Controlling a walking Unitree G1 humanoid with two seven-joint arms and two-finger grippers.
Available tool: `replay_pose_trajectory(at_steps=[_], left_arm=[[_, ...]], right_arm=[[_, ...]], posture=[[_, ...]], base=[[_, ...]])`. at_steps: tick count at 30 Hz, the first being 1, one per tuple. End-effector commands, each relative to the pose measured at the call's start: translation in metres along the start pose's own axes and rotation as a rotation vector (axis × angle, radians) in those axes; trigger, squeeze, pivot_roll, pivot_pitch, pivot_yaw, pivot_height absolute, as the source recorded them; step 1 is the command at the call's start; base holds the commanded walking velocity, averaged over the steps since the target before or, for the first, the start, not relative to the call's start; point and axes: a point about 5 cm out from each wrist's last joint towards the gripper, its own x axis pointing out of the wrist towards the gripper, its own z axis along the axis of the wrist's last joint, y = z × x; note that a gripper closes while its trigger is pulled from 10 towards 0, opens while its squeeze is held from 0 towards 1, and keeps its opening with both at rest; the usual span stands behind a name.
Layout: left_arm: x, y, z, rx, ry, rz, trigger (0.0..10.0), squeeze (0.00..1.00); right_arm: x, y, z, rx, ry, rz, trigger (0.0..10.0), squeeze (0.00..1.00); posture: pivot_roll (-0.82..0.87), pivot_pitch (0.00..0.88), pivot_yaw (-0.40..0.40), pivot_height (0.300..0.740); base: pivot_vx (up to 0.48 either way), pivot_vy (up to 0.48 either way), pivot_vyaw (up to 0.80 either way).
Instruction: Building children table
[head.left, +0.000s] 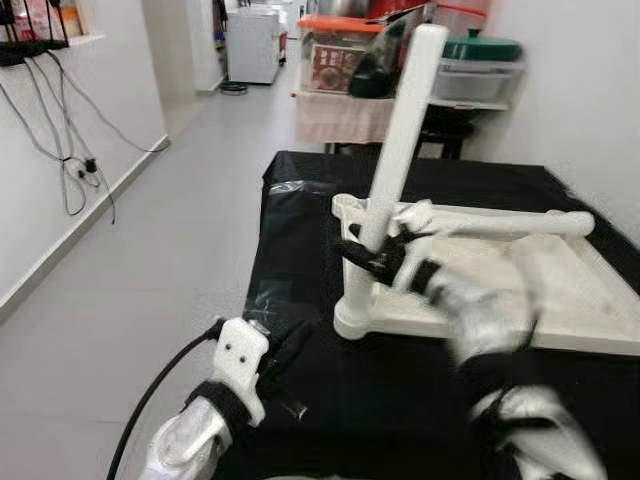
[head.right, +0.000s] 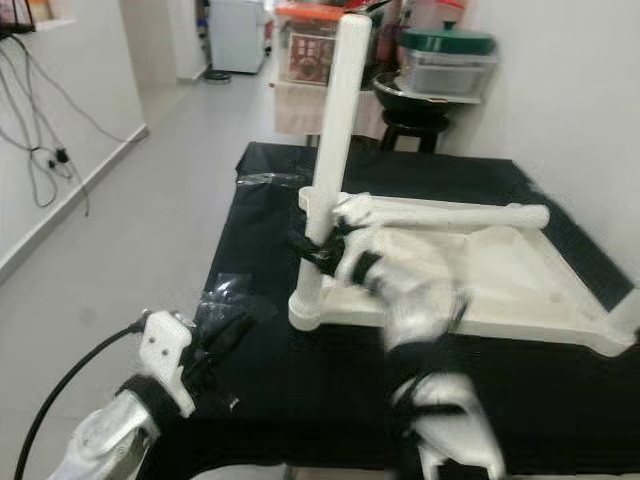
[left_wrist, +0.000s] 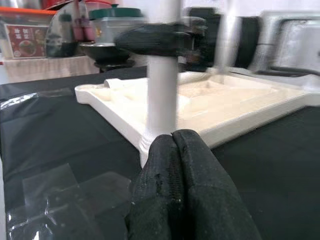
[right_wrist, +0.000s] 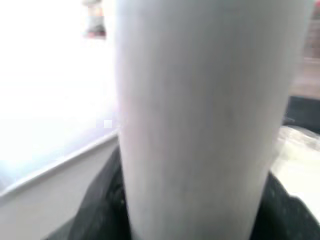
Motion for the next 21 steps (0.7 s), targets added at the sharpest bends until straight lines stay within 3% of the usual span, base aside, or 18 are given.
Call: replay_pose_trajectory(at_steps=[1, 2, 4, 7, 13, 14, 15, 16, 17, 18, 19, 21], left_arm=[[-0.002, 0.001, 0.001, -0.003, 0.001, 0.004, 10.0, 0.0], [-0.003, 0.003, 0.0, -0.004, 0.004, 0.001, 10.0, 0.0], [-0.003, 0.004, 0.0, -0.003, 0.005, 0.003, 10.0, 0.0], [0.001, 0.006, -0.001, -0.011, 0.006, -0.011, 10.0, 0.0], [0.002, 0.007, -0.001, -0.01, 0.002, -0.006, 10.0, 0.0], [0.003, 0.008, -0.001, -0.007, -0.001, 0.007, 10.0, 0.0], [0.003, 0.009, -0.001, -0.006, -0.004, 0.018, 10.0, 0.0], [0.003, 0.009, -0.001, -0.006, -0.004, 0.018, 10.0, 0.0], [0.003, 0.009, -0.001, -0.006, -0.004, 0.022, 10.0, 0.0], [0.003, 0.009, -0.001, -0.006, -0.003, 0.019, 10.0, 0.0], [0.003, 0.009, -0.001, -0.006, -0.003, 0.019, 10.0, 0.0], [0.004, 0.008, -0.001, -0.009, -0.001, 0.014, 10.0, 0.0]], right_arm=[[-0.033, 0.006, -0.045, 0.038, 0.166, -0.16, 0.0, 0.0], [-0.043, 0.029, -0.037, -0.102, 0.115, -0.122, 0.0, 0.0], [-0.046, 0.036, -0.036, -0.096, 0.112, -0.072, 0.0, 0.0], [-0.044, 0.028, -0.04, -0.119, 0.132, -0.065, 0.0, 0.0], [-0.042, 0.033, -0.043, -0.128, 0.143, -0.044, 0.0, 0.0], [-0.042, 0.034, -0.043, -0.125, 0.148, -0.055, 4.5, 0.0], [-0.042, 0.036, -0.042, -0.11, 0.162, -0.057, 10.0, 0.0], [-0.042, 0.036, -0.042, -0.11, 0.162, -0.057, 10.0, 0.0], [-0.042, 0.039, -0.04, -0.094, 0.163, -0.032, 10.0, 0.58], [-0.042, 0.045, -0.036, -0.057, 0.167, 0.043, 10.0, 1.0], [-0.042, 0.045, -0.036, -0.057, 0.167, 0.043, 10.0, 1.0], [-0.039, 0.053, -0.026, -0.043, 0.142, 0.203, 10.0, 1.0]], posture=[[0.04, 0.013, -0.08, 0.74], [0.02, 0.019, -0.051, 0.74], [-0.02, 0.0, -0.033, 0.74], [0.02, 0.0, -0.066, 0.74], [0.01, 0.0, -0.063, 0.74], [0.02, 0.0, -0.068, 0.74], [0.02, 0.0, -0.07, 0.74], [0.02, 0.0, -0.07, 0.74], [0.02, 0.0, -0.069, 0.74], [0.02, 0.0, -0.069, 0.74], [0.02, 0.0, -0.069, 0.74], [0.02, 0.0, -0.069, 0.74]], base=[[0.0, 0.0, 0.0], [0.0, 0.0, 0.0], [0.0, 0.0, 0.0], [0.0, 0.0, 0.0], [0.0, 0.0, 0.0], [0.0, 0.0, 0.0], [0.0, 0.0, 0.0], [0.0, 0.0, 0.0], [0.0, 0.0, 0.0], [0.0, 0.0, 0.0], [0.0, 0.0, 0.0], [0.0, 0.0, 0.0]])
